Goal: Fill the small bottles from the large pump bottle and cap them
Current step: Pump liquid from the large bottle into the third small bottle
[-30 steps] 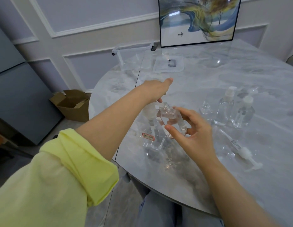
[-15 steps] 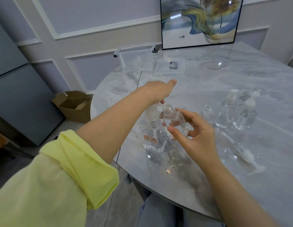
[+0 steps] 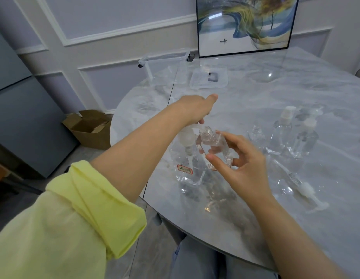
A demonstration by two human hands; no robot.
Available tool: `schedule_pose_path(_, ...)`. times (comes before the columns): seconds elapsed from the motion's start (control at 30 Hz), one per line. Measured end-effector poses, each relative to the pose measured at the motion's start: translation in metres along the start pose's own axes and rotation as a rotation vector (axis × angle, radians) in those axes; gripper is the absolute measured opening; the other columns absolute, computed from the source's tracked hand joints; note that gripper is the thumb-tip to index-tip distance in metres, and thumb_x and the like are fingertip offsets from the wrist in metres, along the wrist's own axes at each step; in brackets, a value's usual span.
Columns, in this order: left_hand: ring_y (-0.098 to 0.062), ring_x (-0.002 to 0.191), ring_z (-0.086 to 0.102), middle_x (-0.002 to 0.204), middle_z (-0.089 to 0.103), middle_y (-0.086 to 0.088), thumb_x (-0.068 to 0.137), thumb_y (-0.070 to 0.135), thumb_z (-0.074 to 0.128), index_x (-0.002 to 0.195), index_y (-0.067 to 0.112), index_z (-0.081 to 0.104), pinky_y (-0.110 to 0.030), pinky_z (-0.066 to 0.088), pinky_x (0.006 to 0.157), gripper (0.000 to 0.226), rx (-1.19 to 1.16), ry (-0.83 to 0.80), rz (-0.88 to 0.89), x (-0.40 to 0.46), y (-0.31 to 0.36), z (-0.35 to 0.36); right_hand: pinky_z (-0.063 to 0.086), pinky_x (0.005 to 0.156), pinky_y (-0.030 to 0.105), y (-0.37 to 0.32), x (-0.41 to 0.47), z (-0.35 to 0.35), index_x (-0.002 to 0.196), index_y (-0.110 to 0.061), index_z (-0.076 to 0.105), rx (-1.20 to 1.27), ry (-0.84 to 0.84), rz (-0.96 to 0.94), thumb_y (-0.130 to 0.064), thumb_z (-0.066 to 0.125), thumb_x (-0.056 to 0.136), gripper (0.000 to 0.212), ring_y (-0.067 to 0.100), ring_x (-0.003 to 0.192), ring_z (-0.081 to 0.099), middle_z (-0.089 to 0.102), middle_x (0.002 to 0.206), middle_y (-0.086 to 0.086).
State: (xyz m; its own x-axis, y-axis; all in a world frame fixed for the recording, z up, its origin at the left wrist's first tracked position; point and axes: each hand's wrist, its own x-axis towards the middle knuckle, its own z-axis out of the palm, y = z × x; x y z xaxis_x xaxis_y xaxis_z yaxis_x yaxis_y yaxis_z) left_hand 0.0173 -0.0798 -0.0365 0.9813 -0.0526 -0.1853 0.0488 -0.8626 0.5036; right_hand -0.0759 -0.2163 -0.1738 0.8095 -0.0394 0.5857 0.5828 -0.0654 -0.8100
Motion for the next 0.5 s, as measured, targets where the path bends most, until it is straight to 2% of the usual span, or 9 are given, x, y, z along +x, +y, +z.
schedule_pose_path(0.43, -0.022, 0.104, 0.066, 0.106, 0.074, -0.005, 0.104, 0.061, 0.024, 0.114, 0.015, 0.07, -0.038, 0.042, 0.101, 0.066, -0.026, -0.037, -0.015, 0.0005, -0.0043, 0.0009, 0.064, 0.069, 0.046, 0.0011, -0.0001, 0.0021, 0.128, -0.017, 0.068, 0.003, -0.002, 0.007, -0.032, 0.084, 0.082, 0.051, 0.026, 0.104, 0.071, 0.07, 0.113, -0.002)
schedule_pose_path(0.5, -0.022, 0.105, 0.066, 0.108, 0.074, -0.005, 0.105, 0.06, 0.023, 0.117, 0.016, 0.069, -0.037, 0.041, 0.095, 0.065, -0.009, -0.041, -0.004, 0.0011, -0.002, 0.0002, 0.064, 0.069, 0.045, 0.0011, -0.0006, 0.001, 0.128, -0.016, 0.067, 0.007, 0.004, 0.003, -0.032, 0.084, 0.082, 0.051, 0.026, 0.105, 0.071, 0.07, 0.113, -0.001)
